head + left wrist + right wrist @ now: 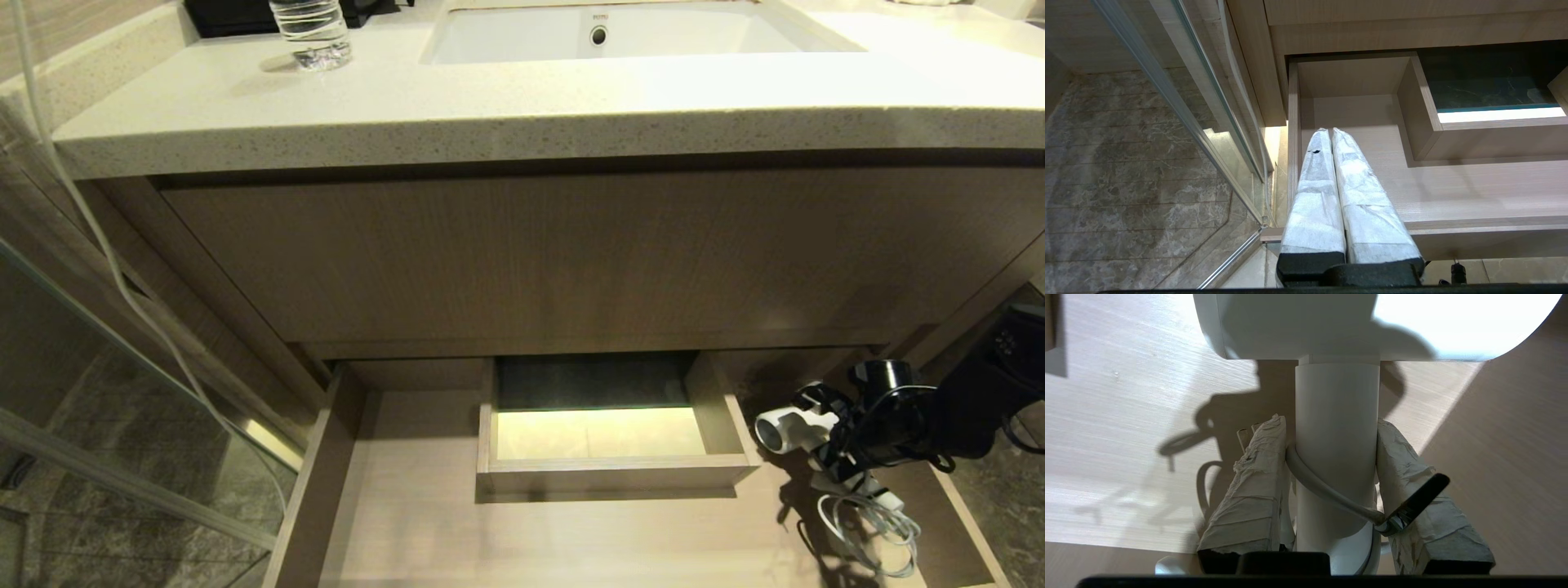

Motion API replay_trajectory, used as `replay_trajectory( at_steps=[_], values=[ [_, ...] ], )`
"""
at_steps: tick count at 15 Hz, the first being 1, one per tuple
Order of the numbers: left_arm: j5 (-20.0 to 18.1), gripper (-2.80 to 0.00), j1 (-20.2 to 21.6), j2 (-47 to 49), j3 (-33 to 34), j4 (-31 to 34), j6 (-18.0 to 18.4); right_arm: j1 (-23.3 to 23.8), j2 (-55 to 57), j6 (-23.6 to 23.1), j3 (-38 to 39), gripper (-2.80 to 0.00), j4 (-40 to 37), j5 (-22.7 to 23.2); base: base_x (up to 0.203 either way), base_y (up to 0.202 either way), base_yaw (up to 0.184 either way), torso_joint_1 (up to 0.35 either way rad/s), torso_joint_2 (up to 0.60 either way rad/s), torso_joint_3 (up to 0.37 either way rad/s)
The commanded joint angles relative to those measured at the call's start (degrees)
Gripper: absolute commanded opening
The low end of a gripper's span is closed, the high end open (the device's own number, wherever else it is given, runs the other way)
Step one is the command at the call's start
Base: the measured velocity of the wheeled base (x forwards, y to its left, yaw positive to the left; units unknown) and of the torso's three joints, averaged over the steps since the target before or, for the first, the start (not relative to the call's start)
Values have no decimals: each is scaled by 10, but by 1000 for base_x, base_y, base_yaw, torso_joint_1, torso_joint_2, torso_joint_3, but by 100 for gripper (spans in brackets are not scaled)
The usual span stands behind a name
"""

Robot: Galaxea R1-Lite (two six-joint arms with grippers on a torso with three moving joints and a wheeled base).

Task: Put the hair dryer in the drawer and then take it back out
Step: Take the hairdryer out

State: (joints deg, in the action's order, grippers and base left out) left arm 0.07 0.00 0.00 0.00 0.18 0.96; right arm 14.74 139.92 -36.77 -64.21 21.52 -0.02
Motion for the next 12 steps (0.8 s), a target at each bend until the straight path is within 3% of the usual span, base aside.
replay_trajectory(
  at_steps=[1,12],
  values=[
    [0,-280,0,0,0,0,0,-1,-21,-5,12,-280,-7,1,0,0,0,0,0,0],
    [0,-280,0,0,0,0,0,-1,-147,-12,73,-280,-42,2,0,0,0,0,0,0]
  ],
)
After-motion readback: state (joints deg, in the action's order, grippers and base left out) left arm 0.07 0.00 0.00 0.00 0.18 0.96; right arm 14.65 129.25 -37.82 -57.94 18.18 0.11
